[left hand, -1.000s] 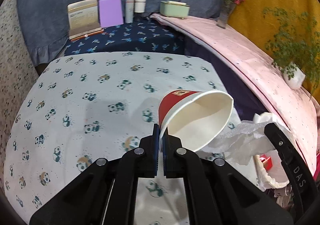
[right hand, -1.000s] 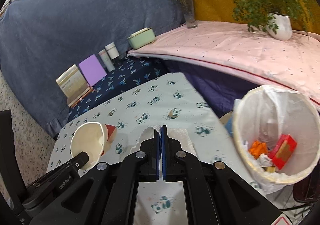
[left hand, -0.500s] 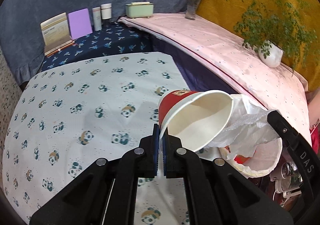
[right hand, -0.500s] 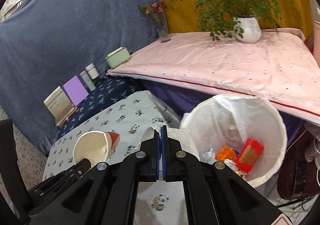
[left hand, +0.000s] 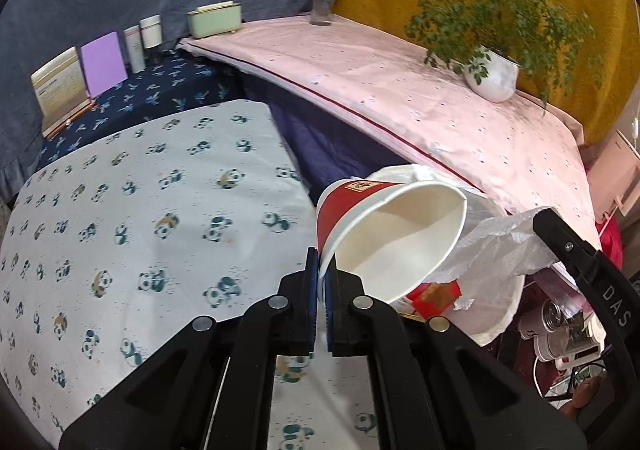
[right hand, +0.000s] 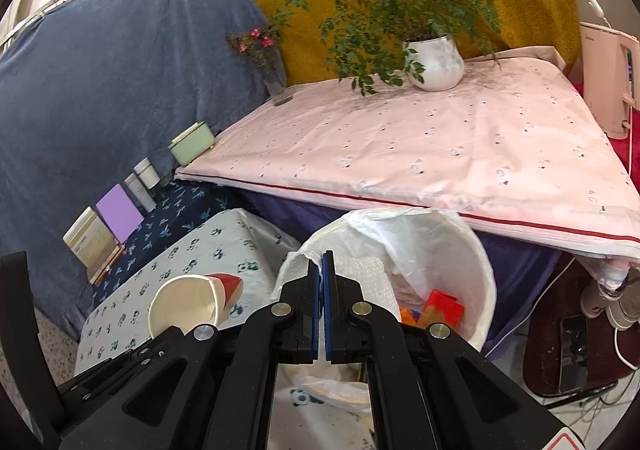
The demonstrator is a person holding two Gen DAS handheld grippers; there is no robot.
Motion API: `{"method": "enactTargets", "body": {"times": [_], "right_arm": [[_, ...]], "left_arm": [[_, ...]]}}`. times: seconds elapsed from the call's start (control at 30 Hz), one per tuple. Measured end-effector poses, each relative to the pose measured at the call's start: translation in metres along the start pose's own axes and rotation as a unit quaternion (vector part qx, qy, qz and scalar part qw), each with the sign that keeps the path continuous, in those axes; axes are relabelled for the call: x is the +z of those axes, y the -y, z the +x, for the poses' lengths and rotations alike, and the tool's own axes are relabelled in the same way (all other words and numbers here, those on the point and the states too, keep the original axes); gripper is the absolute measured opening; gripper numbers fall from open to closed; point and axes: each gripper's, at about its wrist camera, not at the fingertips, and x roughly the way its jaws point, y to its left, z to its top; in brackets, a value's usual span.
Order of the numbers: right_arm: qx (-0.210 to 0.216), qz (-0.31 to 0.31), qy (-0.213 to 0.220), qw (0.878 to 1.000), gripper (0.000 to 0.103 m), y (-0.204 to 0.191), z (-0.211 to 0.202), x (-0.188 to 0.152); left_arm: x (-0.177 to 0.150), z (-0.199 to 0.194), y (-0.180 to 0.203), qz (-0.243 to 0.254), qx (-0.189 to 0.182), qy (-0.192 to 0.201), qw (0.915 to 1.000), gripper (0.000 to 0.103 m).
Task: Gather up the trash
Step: 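Carry the cup and tissue over the bin and open both tools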
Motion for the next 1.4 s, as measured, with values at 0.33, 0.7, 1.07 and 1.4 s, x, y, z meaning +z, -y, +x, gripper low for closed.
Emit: {"method": "enactTargets", "body": {"times": [0.33,0.7,1.07,1.4], "right_arm": [[-0.024,0.023,0.01,0.999,0.002,0.037,-0.001,0.011],[-0.031,0.024,0.008,0.999,0.002,0.048,0.01,0.018],[-0.022,0.008,0.005,1.0,0.002,0.033,0.022,0.021],[-0.019,0.0,-0.001,1.0,0.002,0.025,0.026,0.018]], "left_arm": [[0.004,0.02,0.039,0.031,-0.026,-0.014,0.9991,0.003],[0.009,0.036,0.054,0.04,-0.023,-0.018,0.9988,0.015],[0.012,0.041,0.043,0.027,-0.015,-0.016,0.9994,0.031],[0.009,0.043,0.031,0.018,-0.01,-0.021,0.9996,0.032]]}}
